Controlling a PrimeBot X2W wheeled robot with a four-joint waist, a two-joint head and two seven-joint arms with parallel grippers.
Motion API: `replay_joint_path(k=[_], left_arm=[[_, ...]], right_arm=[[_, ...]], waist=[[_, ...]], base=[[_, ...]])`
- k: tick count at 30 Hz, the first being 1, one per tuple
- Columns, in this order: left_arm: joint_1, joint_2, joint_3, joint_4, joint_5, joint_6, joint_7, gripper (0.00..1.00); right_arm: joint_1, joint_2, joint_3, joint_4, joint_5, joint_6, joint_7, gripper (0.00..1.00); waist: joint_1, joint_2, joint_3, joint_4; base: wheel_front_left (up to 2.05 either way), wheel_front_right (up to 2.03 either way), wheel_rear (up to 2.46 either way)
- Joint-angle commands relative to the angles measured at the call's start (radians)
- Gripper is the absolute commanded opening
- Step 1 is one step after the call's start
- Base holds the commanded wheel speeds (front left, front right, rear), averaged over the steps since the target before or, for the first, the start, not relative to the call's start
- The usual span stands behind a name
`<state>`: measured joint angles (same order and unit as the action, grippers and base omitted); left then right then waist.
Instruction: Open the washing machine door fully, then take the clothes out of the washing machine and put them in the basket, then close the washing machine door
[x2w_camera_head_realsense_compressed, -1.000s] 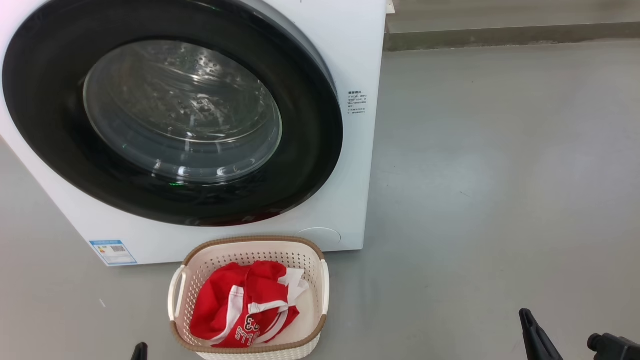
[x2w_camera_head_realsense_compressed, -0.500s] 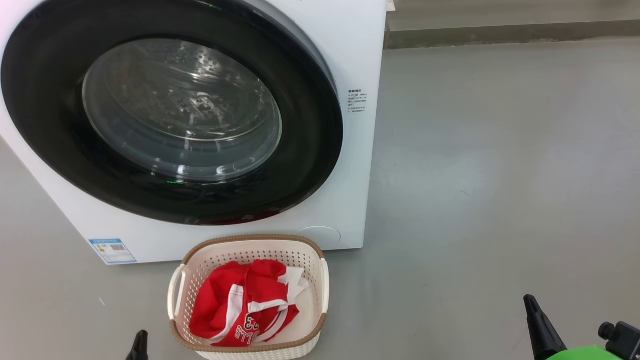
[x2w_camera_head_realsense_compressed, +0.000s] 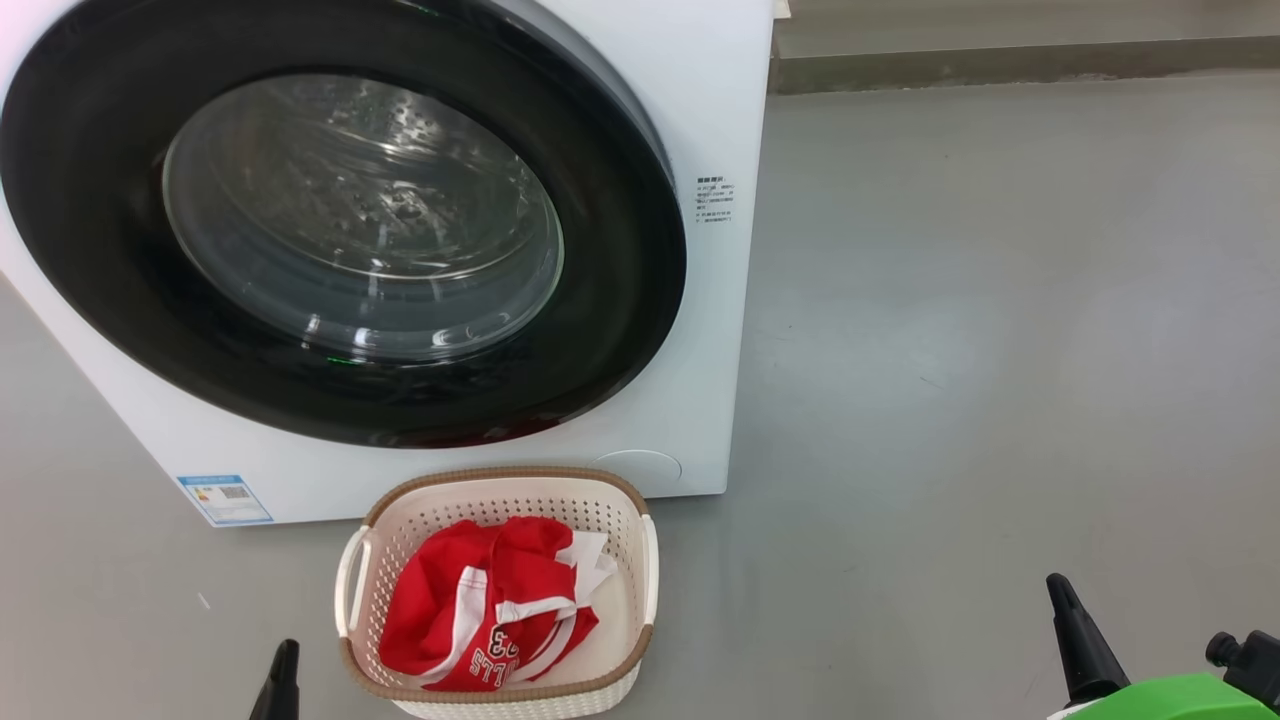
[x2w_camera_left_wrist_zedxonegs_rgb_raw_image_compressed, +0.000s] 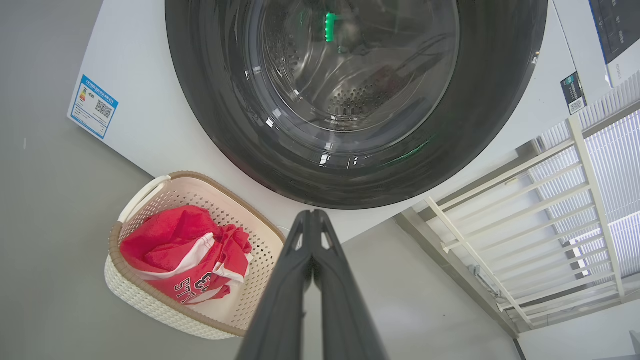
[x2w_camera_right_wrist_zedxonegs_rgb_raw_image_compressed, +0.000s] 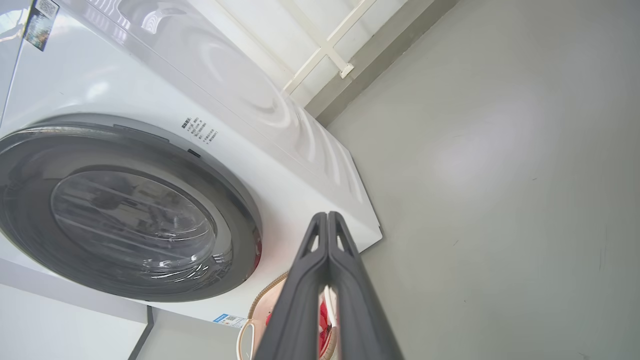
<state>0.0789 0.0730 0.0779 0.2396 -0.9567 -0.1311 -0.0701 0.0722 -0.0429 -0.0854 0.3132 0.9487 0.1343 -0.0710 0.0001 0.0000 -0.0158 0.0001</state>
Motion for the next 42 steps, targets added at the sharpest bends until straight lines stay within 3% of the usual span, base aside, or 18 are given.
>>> replay_joint_path(k=[1, 42], left_arm=[[-0.044, 0.005, 0.022, -0.019, -0.032, 0.0, 0.011, 0.0], [-0.139, -0.013, 0.031, -0.003, -0.445, 0.0, 0.126, 0.0]], right_arm=[[-0.053, -0.011, 0.002, -0.03, 0.036, -0.002, 0.008, 0.0], [-0.138, -0.008, -0.019, -0.056, 0.452, -0.003, 0.126, 0.0]], waist=[[-0.0001, 0.0, 0.001, 0.0], [-0.0001, 0.0, 0.013, 0.0]], base=[[0.0, 0.0, 0.0], [0.0, 0.0, 0.0]])
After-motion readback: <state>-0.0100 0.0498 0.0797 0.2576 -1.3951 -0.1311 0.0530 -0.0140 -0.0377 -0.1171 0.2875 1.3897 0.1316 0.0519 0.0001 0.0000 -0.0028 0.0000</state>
